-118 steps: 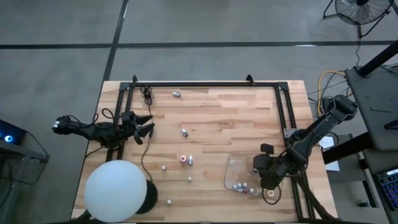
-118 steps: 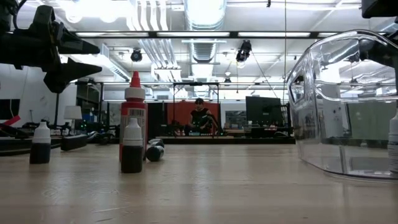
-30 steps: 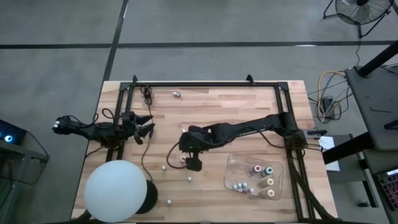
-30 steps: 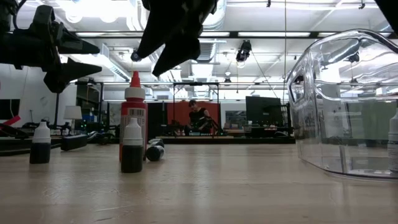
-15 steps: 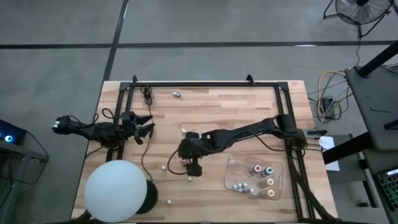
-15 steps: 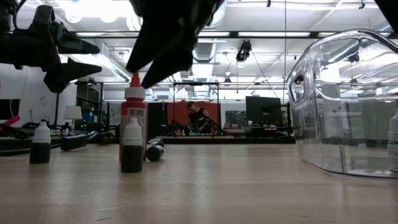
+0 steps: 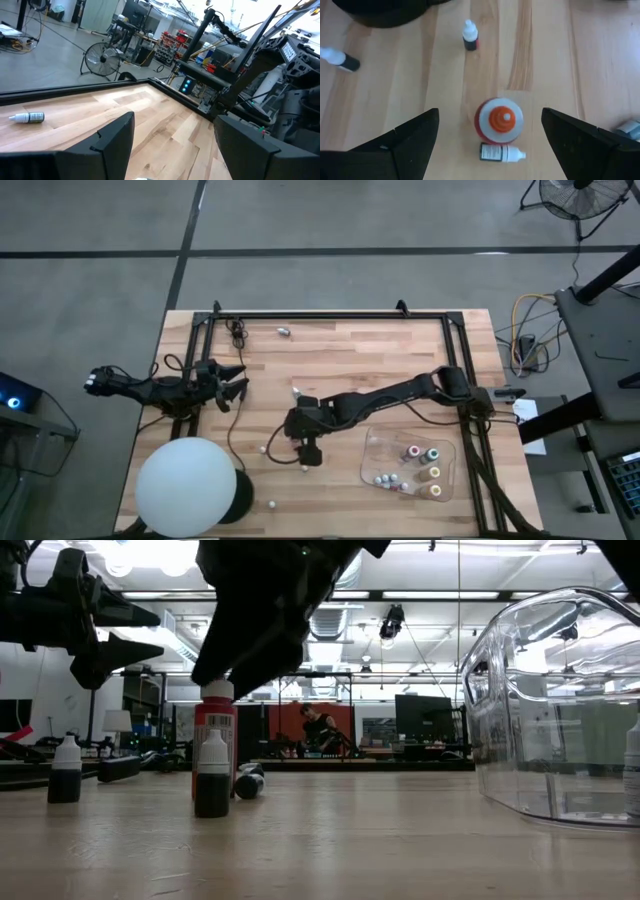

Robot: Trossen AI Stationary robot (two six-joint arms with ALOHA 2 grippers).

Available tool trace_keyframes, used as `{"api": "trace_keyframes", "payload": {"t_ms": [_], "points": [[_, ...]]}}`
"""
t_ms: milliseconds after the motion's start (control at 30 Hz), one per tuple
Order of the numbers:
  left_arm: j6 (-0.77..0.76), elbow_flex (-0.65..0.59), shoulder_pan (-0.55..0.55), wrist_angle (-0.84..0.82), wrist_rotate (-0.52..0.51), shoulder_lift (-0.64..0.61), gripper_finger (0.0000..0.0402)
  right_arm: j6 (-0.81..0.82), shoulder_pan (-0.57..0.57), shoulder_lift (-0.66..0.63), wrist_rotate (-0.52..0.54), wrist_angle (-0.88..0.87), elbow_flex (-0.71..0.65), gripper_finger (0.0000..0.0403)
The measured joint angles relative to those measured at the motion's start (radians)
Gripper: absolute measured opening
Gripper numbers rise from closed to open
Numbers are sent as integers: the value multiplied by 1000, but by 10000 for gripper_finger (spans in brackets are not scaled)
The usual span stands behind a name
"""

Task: Pick & Place food coloring
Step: Put the orange food color into the transparent bin

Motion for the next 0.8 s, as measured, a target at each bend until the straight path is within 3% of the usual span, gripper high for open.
{"api": "trace_keyframes", "payload": {"t_ms": [400, 800], "points": [[0, 0, 0, -1, 0, 0, 245, 1, 0, 17, 0, 7, -1, 320], [0, 0, 0, -1, 0, 0, 245, -8, -3, 17, 1, 8, -1, 205]]}}
